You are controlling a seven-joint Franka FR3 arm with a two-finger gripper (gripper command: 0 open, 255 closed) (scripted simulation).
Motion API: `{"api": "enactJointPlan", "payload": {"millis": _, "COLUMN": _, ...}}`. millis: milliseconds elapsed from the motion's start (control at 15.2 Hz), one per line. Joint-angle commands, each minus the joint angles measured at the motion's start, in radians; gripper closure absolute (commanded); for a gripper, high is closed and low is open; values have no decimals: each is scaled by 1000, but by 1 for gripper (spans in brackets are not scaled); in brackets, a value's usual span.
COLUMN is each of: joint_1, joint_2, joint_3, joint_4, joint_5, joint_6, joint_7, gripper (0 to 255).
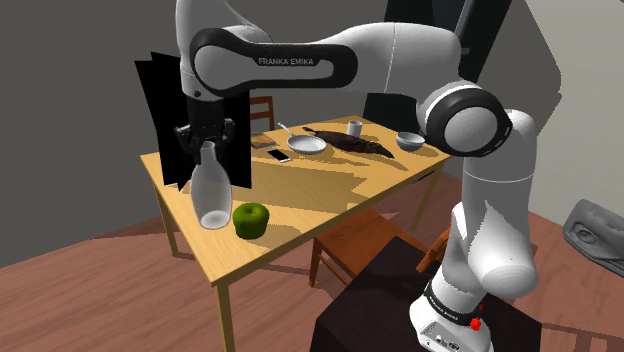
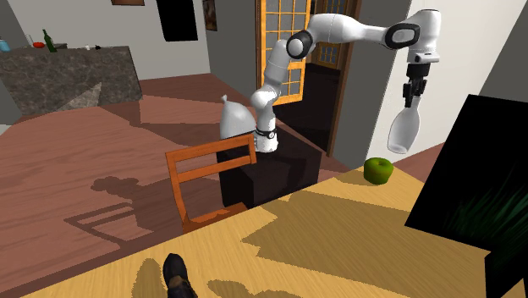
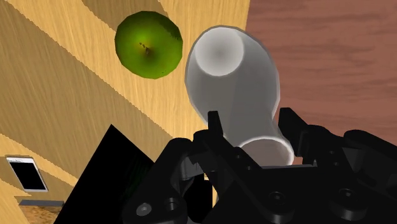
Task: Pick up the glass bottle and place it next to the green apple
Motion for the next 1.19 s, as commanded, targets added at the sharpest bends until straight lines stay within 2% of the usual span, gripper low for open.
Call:
{"api": "enactJointPlan", "payload": {"millis": 0, "joint_1": 0, "joint_2": -3, "joint_3": 0, "joint_4": -31, "joint_5": -1, "joint_6": 29, "joint_7": 3, "gripper": 255}}
{"api": "enactJointPlan", "payload": {"millis": 1122, "joint_1": -2, "joint_2": 4, "joint_3": -1, "joint_4": -249, "joint_5": -8, "joint_6": 254, "joint_7": 22, "gripper": 255}}
